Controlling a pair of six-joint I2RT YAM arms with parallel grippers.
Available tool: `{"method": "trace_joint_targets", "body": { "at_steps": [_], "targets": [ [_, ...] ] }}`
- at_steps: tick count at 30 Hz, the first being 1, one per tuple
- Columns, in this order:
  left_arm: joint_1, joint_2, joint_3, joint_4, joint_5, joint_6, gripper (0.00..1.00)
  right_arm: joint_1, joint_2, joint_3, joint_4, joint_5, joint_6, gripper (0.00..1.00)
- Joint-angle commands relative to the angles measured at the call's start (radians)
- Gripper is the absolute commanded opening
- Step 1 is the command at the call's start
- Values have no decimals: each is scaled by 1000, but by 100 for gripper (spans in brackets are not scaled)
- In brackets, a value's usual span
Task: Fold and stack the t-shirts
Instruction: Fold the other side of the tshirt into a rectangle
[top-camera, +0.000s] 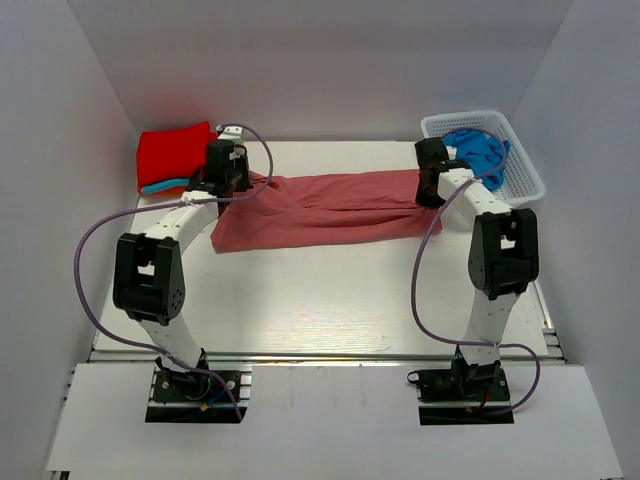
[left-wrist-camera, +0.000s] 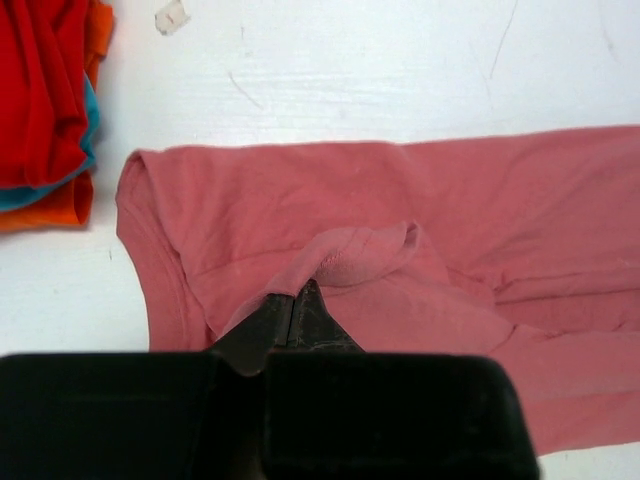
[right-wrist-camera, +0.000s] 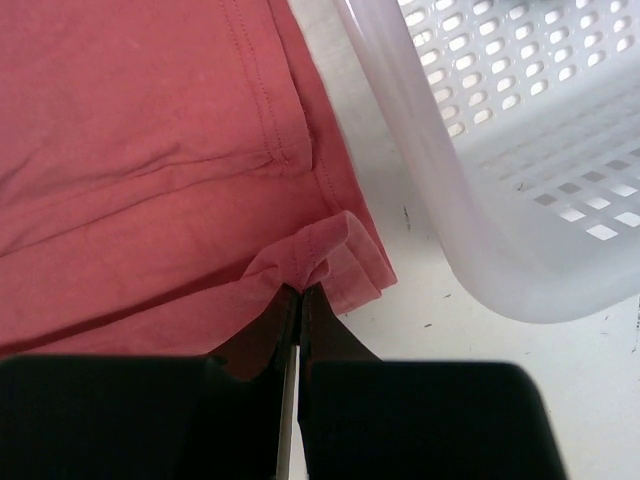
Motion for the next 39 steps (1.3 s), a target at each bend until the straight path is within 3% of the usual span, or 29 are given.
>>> {"method": "trace_joint_targets", "body": {
  "at_steps": [1,12,13,15,16,17,18,21,24,25,26,34,39],
  "targets": [
    [29,-2,36,87,66,14,0,-4,18,49,-29,37,-7,0],
    [67,175,141,67,107,-9,0,-7,106,155,-83,84,45,0],
    [67,190,156,67,107,-20,0,-8,123,172,-99,93,51,14],
    [67,241,181,67,107,-29,0,-5,140,193,-110,86,54,30],
    [76,257,216,46,107,-40,0,-2,143,204,-115,83,52,46],
    [77,274,234,32,98,-49,5,-2,144,210,-115,69,45,50],
    [86,303,269,21,98,-66,33,-2,143,210,-112,55,37,54],
    [95,325,325,-28,70,-95,53,-1,108,193,-46,-34,-38,61],
    [104,334,334,-48,51,-133,66,2,57,144,27,-129,-85,63],
    [104,334,334,-57,41,-143,91,5,43,123,41,-144,-95,64],
    [113,334,343,-68,41,-152,100,7,19,100,84,-207,-116,65],
    [113,279,345,-95,164,-152,100,25,-101,-54,233,-496,-192,70],
    [84,222,199,-24,334,-152,100,41,-91,-147,306,-592,-163,71]
  ]
}}
